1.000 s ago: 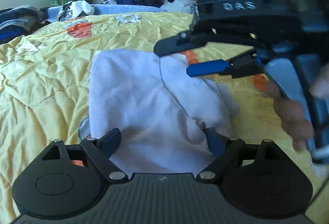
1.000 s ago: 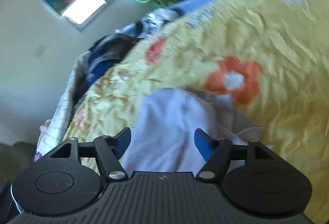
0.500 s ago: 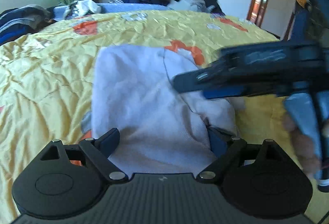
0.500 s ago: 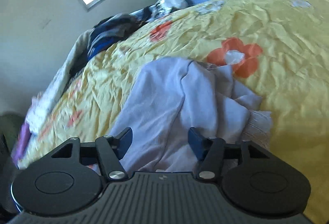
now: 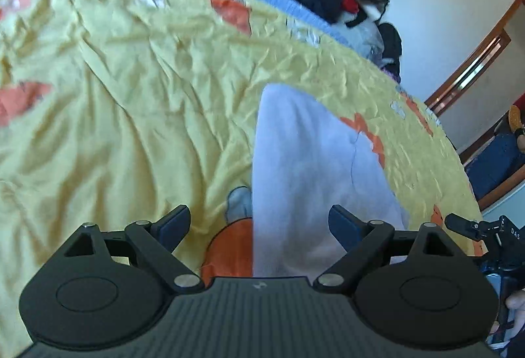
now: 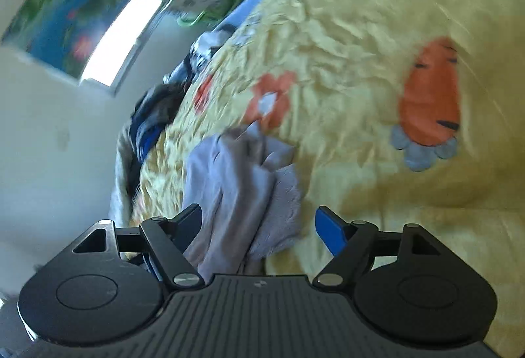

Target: Fold small clothes

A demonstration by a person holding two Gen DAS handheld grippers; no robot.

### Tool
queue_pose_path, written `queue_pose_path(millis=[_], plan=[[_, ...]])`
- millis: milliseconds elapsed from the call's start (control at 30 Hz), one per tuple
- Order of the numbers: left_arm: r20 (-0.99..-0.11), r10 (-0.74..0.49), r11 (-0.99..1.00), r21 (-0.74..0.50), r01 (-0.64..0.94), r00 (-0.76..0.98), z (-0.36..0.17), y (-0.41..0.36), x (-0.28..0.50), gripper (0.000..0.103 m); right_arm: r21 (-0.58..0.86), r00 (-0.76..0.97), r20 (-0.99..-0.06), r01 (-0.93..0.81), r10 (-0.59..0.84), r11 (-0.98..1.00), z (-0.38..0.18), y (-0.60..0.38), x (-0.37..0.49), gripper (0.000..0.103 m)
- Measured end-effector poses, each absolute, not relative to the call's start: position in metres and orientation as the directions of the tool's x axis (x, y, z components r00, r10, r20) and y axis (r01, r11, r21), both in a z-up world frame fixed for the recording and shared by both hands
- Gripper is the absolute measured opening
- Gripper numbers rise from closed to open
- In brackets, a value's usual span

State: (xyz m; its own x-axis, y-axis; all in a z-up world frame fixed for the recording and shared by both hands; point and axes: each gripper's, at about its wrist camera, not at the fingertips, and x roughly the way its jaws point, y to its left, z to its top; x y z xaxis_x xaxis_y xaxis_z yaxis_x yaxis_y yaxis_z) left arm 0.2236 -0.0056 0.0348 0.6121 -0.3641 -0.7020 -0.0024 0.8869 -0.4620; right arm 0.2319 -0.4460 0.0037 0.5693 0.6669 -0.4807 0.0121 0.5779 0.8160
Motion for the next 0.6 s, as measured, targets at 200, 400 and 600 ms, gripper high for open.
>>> queue_pose_path(millis=[200,400,600], plan=[[-0.706,-0.393,0.880,-0.475,0.018,0.589,0.023,-0.021,0.253,0.092,0.848,0.512,-0.462,0.015,0.724,0.531,-0.011,-0.425,0.260,0.077],[-0.710,-0.382,0.905,-0.417,0.083,0.592,0.023,-0.043,0.268,0.088,0.809,0.442,-0.486,-0.100,0.754,0.580,-0.004,-0.375,0.275,0.092],[-0.736,-0.305,0.948,-0.297,0.116,0.604,0.027,-0.056,0.267,0.041,0.708,0.439,-0.587,-0.129,0.680,0.694,-0.003,-0.355,0.279,0.023]])
